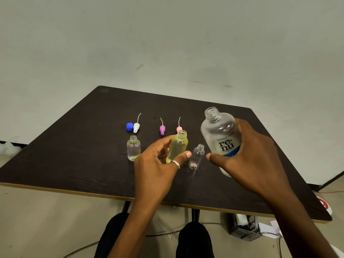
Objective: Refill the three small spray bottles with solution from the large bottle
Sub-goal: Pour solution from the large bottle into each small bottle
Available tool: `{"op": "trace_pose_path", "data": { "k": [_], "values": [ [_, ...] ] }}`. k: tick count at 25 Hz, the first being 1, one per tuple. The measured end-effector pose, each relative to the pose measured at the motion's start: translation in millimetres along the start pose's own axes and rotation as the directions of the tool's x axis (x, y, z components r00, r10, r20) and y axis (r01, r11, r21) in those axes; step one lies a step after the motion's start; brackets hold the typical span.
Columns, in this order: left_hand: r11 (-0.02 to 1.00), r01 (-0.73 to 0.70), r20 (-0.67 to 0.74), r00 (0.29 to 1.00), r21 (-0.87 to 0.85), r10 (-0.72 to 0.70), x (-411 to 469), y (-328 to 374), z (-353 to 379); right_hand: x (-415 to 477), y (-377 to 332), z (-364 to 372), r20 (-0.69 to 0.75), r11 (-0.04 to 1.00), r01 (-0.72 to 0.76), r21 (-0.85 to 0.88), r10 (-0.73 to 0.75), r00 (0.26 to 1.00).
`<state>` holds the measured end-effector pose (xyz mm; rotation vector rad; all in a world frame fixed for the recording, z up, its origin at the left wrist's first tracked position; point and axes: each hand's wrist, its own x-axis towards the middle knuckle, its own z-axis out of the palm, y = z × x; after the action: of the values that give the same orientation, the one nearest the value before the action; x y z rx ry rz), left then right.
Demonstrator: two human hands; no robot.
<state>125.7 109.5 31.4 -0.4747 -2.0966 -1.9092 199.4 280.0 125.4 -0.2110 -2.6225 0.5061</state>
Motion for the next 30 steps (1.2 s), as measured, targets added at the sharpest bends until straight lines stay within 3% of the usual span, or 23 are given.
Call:
{"op": "trace_pose_path", "data": {
  "k": [6, 16, 25, 30],
  "values": [
    [0.991, 0.131, -0.056, 0.99, 0.001, -0.131, 15, -43, 5, 3, 8, -8, -0.021, 0.982, -0.081, 0.169, 0.086, 0.996],
    [0.961, 0.234, -0.055, 0.972, 0.148, -0.228, 37, -96, 21, 7, 20, -19, -0.055, 0.979, -0.084, 0.184, 0.096, 0.994],
    [0.959, 0.234, -0.037, 0.972, 0.162, -0.231, 32, -99, 23, 8, 23, -22, -0.056, 0.98, -0.085, 0.181, 0.097, 0.994],
    [0.936, 0.296, -0.012, 0.954, 0.19, -0.3, 27, -89, 19, 7, 23, -25, -0.05, 0.977, -0.08, 0.2, 0.092, 0.995]
  ]
}}
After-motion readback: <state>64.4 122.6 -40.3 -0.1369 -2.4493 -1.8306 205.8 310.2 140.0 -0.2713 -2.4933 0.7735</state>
